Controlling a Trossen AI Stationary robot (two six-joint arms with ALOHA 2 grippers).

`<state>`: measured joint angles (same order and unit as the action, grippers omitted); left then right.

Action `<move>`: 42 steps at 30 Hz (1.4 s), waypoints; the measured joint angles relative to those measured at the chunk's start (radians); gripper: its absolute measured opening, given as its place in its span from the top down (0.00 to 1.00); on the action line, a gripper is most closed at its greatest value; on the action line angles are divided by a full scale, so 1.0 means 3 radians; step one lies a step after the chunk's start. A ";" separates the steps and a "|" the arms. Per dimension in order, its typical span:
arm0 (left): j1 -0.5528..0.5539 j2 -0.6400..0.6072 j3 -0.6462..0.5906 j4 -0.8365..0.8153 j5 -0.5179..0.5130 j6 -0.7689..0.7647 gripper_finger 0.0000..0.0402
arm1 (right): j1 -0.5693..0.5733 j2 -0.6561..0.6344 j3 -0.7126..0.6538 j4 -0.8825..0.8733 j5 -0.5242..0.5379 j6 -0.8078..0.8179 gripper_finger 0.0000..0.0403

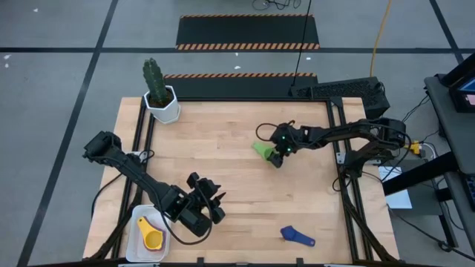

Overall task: Nest measuring cups in basket
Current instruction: Stack the green measuring cup on top of the yellow measuring cup into the white bin

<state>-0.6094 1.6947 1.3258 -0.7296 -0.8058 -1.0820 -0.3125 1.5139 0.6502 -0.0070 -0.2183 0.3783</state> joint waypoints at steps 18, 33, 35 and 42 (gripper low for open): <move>-0.0003 0.0000 0.0000 0.0006 -0.0017 0.0028 0.63 | 0.0249 0.0002 -0.0245 0.0326 0.0020 0.0173 0.73; 0.0132 0.0032 0.0000 0.0202 -0.0166 0.0198 0.63 | 0.0570 -0.0327 -0.0246 0.0905 0.0229 -0.0372 0.98; 0.0137 0.0031 0.0000 0.0316 -0.0289 0.0261 0.63 | 0.0643 -0.0472 -0.0245 0.0903 0.0461 -0.0463 0.99; 0.0195 -0.0223 0.0009 0.0684 -0.0602 0.0603 0.63 | 0.1093 -0.0840 -0.0240 0.1386 0.1436 -0.0695 0.99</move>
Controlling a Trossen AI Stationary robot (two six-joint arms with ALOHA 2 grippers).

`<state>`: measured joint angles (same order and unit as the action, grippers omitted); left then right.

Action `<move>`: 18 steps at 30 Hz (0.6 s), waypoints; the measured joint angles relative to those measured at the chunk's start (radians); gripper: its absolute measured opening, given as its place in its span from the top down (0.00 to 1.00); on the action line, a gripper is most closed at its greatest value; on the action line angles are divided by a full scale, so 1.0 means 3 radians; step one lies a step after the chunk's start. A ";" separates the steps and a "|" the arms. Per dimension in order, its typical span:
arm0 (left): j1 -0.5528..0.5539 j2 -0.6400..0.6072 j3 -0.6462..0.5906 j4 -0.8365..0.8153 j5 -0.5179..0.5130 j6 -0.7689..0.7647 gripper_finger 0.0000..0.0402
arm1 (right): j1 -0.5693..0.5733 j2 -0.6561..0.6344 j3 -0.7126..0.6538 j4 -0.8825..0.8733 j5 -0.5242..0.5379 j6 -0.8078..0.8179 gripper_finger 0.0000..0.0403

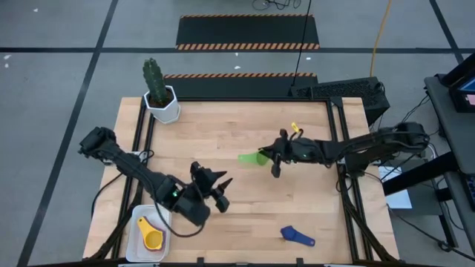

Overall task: Nest measuring cups in basket
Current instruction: Stack the green measuring cup on top of the yellow measuring cup into the white bin

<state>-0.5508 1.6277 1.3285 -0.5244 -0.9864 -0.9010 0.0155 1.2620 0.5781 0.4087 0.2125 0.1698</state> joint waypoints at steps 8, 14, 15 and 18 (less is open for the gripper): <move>0.0071 -0.0017 -0.0009 0.1089 0.0133 0.0882 0.63 | 0.0563 0.0046 -0.0001 0.1179 0.0563 -0.0399 0.99; 0.0101 0.0178 -0.0009 0.2139 0.0102 0.2034 0.63 | 0.0809 0.0044 -0.0001 0.1729 0.0875 -0.0587 0.99; 0.0119 0.0217 -0.0008 0.2250 0.0095 0.2160 0.63 | 0.0850 0.0044 -0.0001 0.1775 0.0927 -0.0634 0.99; 0.0147 0.0349 -0.0009 0.2511 0.0048 0.2474 0.63 | 0.0976 0.0044 -0.0001 0.1865 0.1149 -0.0788 0.99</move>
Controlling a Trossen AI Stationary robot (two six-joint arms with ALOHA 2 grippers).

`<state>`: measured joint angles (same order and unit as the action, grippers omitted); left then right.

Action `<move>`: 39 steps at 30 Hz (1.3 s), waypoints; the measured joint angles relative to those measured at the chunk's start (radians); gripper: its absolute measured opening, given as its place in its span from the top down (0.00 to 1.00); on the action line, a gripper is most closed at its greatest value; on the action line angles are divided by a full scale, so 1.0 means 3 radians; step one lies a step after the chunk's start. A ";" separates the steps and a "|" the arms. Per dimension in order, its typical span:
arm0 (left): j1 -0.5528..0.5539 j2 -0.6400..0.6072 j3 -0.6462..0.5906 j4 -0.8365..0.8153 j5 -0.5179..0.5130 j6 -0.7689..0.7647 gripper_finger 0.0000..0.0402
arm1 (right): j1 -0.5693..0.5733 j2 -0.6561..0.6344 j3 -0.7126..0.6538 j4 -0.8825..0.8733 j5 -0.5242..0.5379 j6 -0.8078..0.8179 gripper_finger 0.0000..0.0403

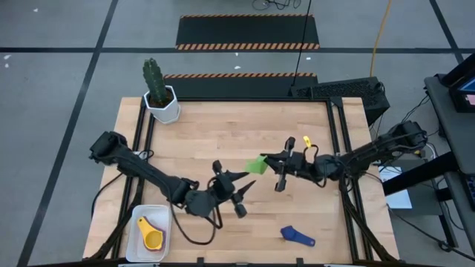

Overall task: Nest measuring cups in basket
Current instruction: Stack the green measuring cup on top of the yellow measuring cup into the white bin

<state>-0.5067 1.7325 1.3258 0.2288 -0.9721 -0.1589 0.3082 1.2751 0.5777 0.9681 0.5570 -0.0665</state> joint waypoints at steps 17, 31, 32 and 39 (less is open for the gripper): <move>0.0140 0.0206 0.0000 0.1279 -0.0116 0.0990 0.63 | 0.0158 0.0003 0.0000 0.0173 0.0248 -0.0282 0.99; 0.0157 0.0206 0.0000 0.1607 0.0011 0.1199 0.90 | 0.0157 0.0003 0.0001 0.0179 0.0260 -0.0293 0.98; 0.0157 0.0206 0.0000 0.1606 0.0006 0.1198 0.94 | 0.0157 0.0003 0.0001 0.0173 0.0262 -0.0298 0.98; 0.0106 -0.0111 -0.0001 0.0921 0.0049 0.1047 0.98 | 0.0158 -0.0034 0.0007 -0.0008 0.0246 -0.0262 0.84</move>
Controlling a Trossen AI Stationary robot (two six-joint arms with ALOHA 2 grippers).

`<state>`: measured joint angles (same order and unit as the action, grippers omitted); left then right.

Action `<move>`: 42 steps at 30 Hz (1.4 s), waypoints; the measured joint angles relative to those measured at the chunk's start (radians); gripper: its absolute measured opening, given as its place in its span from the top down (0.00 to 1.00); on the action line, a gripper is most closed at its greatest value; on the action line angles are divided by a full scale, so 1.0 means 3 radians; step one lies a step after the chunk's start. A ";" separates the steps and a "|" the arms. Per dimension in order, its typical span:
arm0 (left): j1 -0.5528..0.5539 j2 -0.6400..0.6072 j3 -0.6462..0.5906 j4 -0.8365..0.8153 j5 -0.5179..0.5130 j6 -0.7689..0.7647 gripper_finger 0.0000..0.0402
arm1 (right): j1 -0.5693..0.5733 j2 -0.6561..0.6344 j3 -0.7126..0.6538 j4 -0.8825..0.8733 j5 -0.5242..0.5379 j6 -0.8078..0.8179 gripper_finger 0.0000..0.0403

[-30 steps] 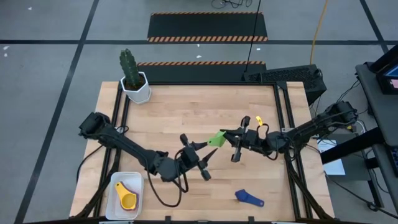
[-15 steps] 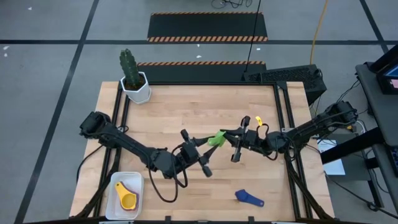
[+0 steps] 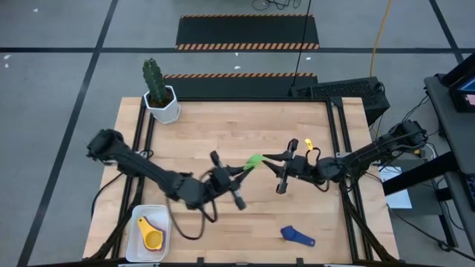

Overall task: Nest measuring cups in basket
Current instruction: Stack the green measuring cup on top of the yellow measuring cup into the white bin

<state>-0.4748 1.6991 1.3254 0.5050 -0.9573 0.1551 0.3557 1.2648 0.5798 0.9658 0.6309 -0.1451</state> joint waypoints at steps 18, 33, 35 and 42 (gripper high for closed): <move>-0.0346 -0.1491 0.0003 -0.4178 0.1876 -0.3813 0.98 | -0.0286 -0.0235 -0.0005 -0.1481 -0.0176 0.0723 0.31; -0.1578 -0.1364 -0.0043 -0.4784 0.1486 -0.6106 0.99 | -0.0463 -0.0234 -0.0005 -0.1767 -0.0638 0.0993 0.31; -0.1751 -0.1289 -0.0073 -0.4801 0.1314 -0.6424 0.98 | -0.0463 -0.0234 -0.0005 -0.1764 -0.0638 0.0988 0.31; -0.2225 -0.1067 -0.0112 -0.4948 0.1004 -0.7337 0.98 | -0.0488 -0.0234 -0.0005 -0.1738 -0.0638 0.0947 0.31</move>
<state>-1.1424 1.3788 1.2919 -0.9795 -0.6559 -2.0461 0.2093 1.1946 0.5781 0.4443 0.4397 0.1391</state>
